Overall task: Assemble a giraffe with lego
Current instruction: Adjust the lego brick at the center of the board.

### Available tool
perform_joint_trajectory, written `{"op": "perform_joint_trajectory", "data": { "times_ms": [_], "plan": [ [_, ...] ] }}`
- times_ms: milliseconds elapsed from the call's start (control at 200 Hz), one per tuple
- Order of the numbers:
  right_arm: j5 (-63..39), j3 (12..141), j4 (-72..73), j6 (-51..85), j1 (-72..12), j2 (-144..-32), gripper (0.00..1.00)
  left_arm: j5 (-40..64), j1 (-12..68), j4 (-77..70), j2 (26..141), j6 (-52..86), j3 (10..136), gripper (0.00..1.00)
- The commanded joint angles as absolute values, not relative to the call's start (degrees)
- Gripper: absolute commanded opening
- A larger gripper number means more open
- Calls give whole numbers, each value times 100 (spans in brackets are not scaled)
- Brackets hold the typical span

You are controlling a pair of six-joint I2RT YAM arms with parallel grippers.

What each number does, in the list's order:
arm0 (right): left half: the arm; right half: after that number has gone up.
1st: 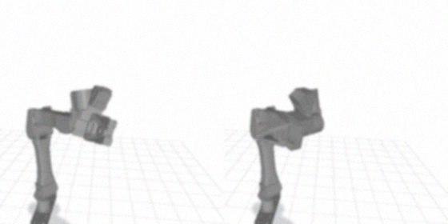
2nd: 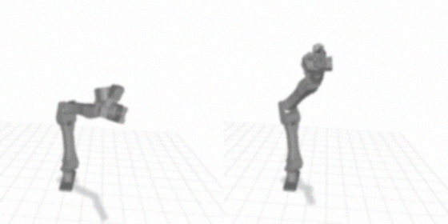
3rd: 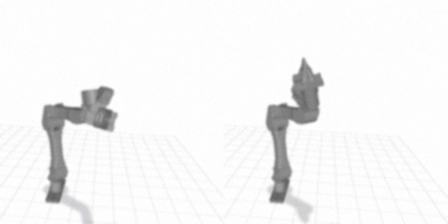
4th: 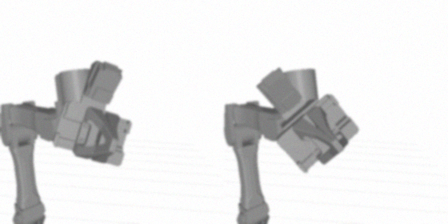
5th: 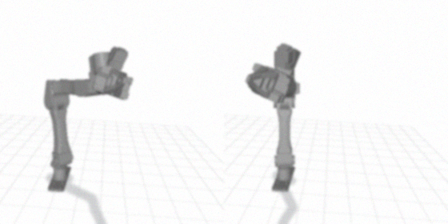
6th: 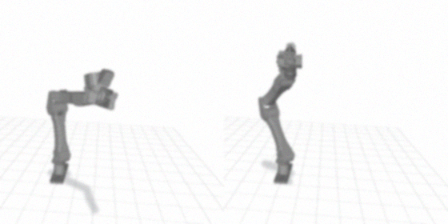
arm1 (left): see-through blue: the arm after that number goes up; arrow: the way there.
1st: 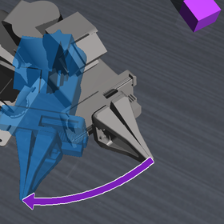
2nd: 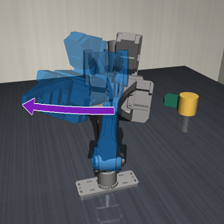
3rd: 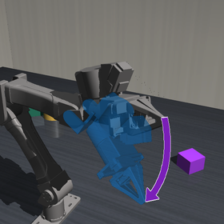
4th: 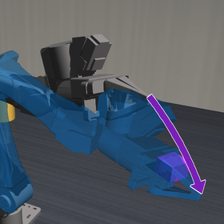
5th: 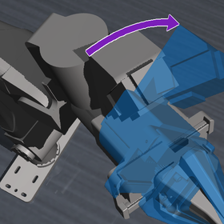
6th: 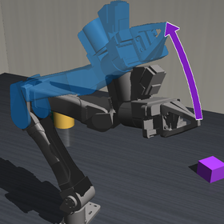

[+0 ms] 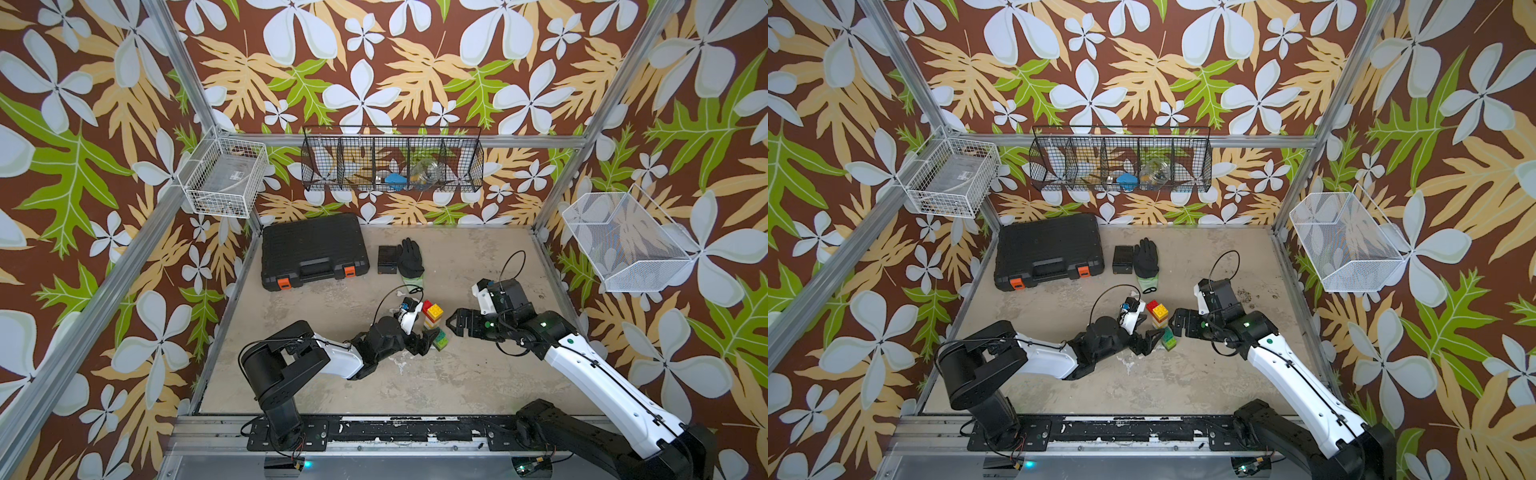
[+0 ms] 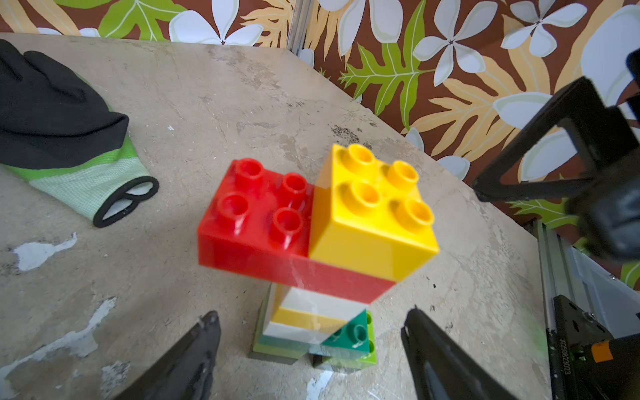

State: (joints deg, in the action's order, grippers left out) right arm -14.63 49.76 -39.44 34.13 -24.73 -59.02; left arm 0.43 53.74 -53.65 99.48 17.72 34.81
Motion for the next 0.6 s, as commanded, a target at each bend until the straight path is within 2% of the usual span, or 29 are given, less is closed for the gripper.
{"op": "perform_joint_trajectory", "data": {
  "times_ms": [0,245,360,490,596],
  "plan": [
    [-1489,4980,-4095,3195,-2417,-5864,100,81,5376,-5708,10092,1706,3624,83],
    [-1665,4883,-4139,3036,-2137,-5787,99,62,5372,-5717,10393,1706,3849,75],
    [-1719,4904,-4157,2951,-2040,-5803,98,79,5376,-5740,10480,1699,3892,61],
    [-1753,4904,-4192,2914,-1984,-5832,98,105,5373,-5769,10570,1694,3911,60],
    [-1770,4904,-4158,2911,-1977,-5836,97,113,5373,-5797,10608,1697,3876,54]
  ]
}}
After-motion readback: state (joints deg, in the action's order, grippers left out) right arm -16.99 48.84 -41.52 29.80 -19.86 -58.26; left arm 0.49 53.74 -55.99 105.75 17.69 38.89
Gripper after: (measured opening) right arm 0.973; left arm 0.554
